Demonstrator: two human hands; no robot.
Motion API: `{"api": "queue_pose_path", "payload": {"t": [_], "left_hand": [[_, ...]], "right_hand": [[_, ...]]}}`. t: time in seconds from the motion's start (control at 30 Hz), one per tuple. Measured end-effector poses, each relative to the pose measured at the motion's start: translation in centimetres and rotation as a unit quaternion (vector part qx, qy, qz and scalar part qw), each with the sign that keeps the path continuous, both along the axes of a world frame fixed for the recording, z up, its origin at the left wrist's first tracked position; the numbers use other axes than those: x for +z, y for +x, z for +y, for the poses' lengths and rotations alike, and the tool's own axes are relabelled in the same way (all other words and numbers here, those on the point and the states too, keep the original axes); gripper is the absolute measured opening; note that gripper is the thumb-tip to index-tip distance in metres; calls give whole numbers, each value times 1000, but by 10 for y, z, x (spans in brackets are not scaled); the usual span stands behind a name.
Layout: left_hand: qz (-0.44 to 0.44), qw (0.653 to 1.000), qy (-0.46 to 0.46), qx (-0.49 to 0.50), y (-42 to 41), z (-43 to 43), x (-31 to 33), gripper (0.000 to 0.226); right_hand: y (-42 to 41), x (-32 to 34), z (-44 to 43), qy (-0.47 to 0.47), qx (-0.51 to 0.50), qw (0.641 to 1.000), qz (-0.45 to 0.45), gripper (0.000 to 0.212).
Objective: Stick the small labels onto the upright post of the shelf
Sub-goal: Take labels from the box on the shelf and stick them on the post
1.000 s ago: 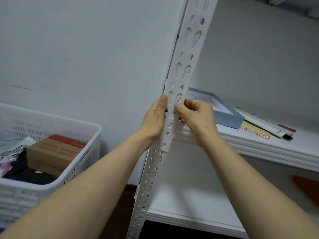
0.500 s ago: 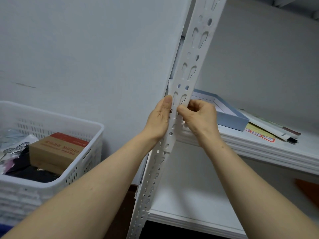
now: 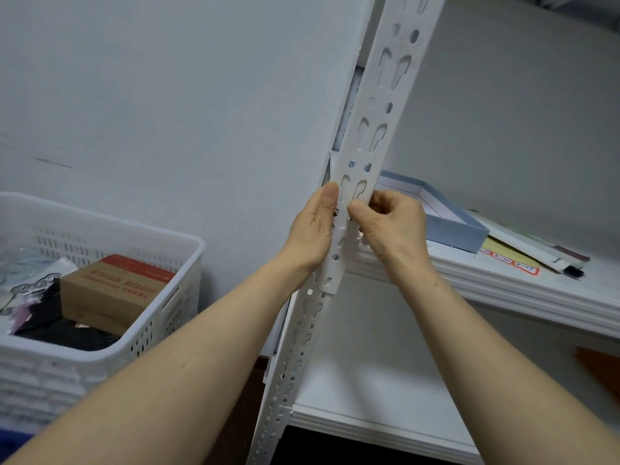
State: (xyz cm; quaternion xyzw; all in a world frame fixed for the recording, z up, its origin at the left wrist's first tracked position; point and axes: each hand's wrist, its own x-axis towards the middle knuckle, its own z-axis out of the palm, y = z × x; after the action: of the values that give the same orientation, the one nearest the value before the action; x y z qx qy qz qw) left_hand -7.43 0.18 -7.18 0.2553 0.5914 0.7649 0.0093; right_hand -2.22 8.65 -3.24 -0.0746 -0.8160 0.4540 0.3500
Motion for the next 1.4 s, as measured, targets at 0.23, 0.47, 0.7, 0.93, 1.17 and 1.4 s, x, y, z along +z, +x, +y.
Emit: {"api": "queue_pose_path", "payload": {"t": [0.23,0.47,0.7,0.93,1.17,1.4], "left_hand": [[3,1000,4,-4,0,0,0,52],[3,1000,-4,1,1,0,0,51],[6,1000,7,4,3,0,2,48],[14,1000,11,2,0,0,-1,48],[16,1000,19,-3,0,0,-1,48],[14,1000,16,-2,0,0,-1,49]], "right_hand": [[4,1,1,-4,13,1000,-12,10],[1,0,-2,2,-4,1000,2,8],[1,1,-2,3,-4,1000,1,9],[9,1,3,-5,48,999,-3,24],[12,4,5,-29,81,996,-15,22],[6,2,1,-8,33,999,-11,18]]}}
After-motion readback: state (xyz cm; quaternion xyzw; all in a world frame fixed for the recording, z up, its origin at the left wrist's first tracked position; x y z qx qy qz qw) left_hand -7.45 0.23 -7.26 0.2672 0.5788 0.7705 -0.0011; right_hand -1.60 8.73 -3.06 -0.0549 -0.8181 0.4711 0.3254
